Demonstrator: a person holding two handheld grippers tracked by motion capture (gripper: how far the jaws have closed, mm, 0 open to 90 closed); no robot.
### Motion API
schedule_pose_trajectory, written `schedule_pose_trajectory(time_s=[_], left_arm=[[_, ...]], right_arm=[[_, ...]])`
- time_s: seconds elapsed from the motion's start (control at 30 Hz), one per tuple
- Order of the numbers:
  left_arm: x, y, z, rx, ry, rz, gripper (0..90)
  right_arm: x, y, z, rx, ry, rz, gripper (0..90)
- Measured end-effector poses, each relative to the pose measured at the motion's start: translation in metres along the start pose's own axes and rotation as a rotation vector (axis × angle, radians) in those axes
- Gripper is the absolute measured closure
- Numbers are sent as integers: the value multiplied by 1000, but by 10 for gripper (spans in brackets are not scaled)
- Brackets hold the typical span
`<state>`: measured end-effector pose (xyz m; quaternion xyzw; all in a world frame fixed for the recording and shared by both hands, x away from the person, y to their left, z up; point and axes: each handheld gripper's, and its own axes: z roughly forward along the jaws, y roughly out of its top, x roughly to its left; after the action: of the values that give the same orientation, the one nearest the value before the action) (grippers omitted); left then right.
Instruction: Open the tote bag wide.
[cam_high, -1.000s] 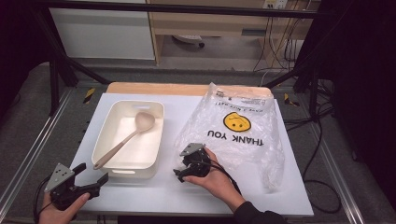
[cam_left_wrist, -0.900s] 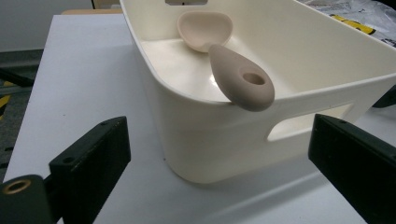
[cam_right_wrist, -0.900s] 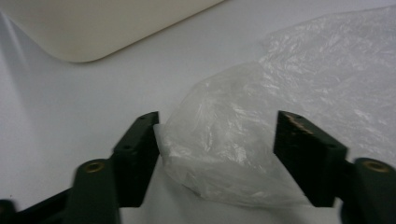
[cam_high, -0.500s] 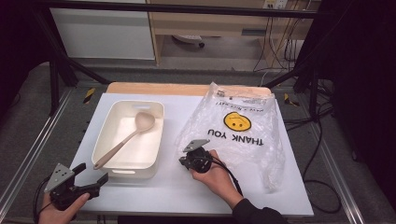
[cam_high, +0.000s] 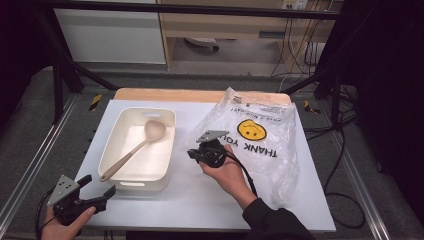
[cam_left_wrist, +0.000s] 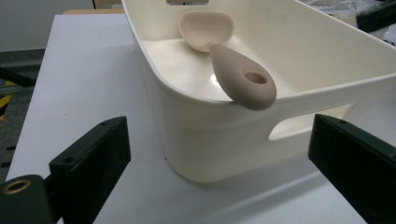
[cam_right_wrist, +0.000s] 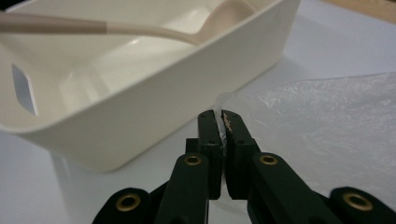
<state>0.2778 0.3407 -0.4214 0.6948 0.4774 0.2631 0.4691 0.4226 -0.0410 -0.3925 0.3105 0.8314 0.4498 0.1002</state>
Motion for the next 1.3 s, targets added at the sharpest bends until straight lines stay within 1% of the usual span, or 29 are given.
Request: schedule_pose_trajectory(time_s=[0.13,0.17,0.2,0.23,0.3,0.37,0.4,0.47,0.5,0.53,0.6,0.63,0.7,0.8,0.83,0.87,1.03,1.13,1.17,1.23,1.27,1.3], left_arm=[[0,0,0,-2,-1,-2,55],[0,0,0,-2,-1,-2,55],[0,0,0,-2,-1,-2,55],[0,0,0,-2,-2,-2,55],[0,0,0,-2,-1,-1,55],[0,0,0,-2,-2,1,55],[0,0,0,-2,-2,1,55],[0,0,0,-3,-3,1,55],[0,0,0,-3,-3,1,55],[0,0,0,-3,-2,0,55],[0,0,0,-3,-2,1,55],[1,0,0,6,-3,9,55],[1,0,0,6,-3,8,55],[1,1,0,0,-4,9,55],[1,1,0,0,-4,9,55],[1,1,0,2,-6,9,55],[2,1,-1,-2,-7,12,55],[2,1,-1,-3,-8,6,55],[2,1,-1,-3,-8,6,55],[2,1,-1,-4,-9,8,55],[2,1,-1,-4,-8,10,55],[2,1,-1,-4,-9,11,55]], right_arm=[[-1,20,2,-16,-9,7,880],[-1,20,2,-16,-9,7,880],[-3,28,4,-27,-10,19,880],[-3,28,4,-27,-10,19,880],[-5,38,7,-39,-8,37,880],[-6,44,10,-50,-9,50,880],[-6,44,10,-50,-9,50,880],[-7,54,14,-64,-9,71,880],[-7,54,14,-64,-9,71,880],[-9,61,18,-74,-11,74,881],[-9,69,22,-79,-18,76,881],[-10,72,24,-81,-19,79,880],[-10,77,29,-82,-23,93,881],[-11,83,37,-82,-23,102,881],[-11,83,37,-82,-23,102,881],[-9,87,42,-83,-12,118,881],[-3,96,55,-78,-14,113,880],[2,103,58,-85,-13,112,880],[2,103,58,-85,-13,112,880],[7,109,61,-89,-11,104,876],[8,110,62,-87,-12,99,864],[8,109,63,-83,-8,93,834]])
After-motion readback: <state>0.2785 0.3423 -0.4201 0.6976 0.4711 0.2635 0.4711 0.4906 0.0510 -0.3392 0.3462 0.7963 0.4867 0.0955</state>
